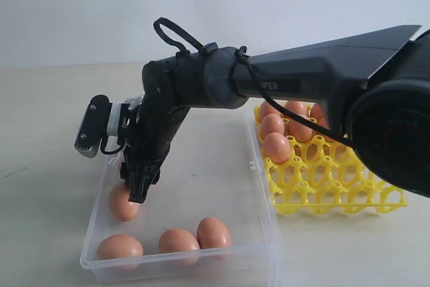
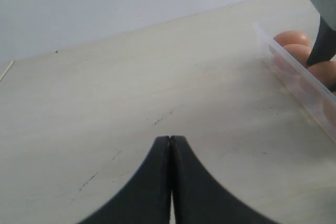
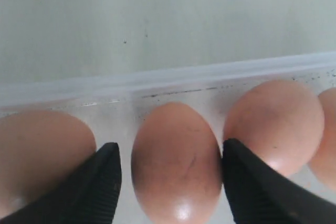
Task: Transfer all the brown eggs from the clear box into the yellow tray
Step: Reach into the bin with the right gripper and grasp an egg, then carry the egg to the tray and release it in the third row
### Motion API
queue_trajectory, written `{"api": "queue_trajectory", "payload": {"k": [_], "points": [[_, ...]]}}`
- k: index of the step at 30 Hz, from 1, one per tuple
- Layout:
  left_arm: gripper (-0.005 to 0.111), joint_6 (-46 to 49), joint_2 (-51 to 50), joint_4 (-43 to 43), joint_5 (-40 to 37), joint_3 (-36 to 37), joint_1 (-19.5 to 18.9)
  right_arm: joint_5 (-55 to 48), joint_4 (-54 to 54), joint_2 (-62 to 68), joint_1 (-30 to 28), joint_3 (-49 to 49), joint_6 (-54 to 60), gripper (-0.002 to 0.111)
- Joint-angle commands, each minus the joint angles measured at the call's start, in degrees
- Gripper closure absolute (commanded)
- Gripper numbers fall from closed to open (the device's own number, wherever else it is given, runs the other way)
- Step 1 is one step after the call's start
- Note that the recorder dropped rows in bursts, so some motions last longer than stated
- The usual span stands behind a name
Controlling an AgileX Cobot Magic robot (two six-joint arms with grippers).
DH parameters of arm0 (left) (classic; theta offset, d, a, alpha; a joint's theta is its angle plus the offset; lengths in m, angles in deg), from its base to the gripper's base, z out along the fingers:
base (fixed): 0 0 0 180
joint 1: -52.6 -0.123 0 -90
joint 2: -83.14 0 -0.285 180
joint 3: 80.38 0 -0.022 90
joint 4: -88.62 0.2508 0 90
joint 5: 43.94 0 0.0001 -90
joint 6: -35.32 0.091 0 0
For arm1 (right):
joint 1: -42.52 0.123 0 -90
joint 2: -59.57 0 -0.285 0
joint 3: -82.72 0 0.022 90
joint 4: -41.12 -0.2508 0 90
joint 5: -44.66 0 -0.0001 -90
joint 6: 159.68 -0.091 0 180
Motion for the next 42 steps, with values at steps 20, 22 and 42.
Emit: {"api": "queue_trajectory", "payload": {"k": [20,22,42], "points": [[0.107,-0.02,0.32,-0.25,0.42,-0.2,0.14,30.3,1.35,-22.87,-6.57,25.54,-18.34,0.108],[0.107,-0.02,0.32,-0.25,0.42,-0.2,0.14,37.49,1.35,-27.18,-8.62,32.9,-21.43,0.108],[0.107,-0.02,0.32,-0.25,0.42,-0.2,0.14,66.37,5.19,-37.82,-24.78,67.88,-42.07,0.108]]}}
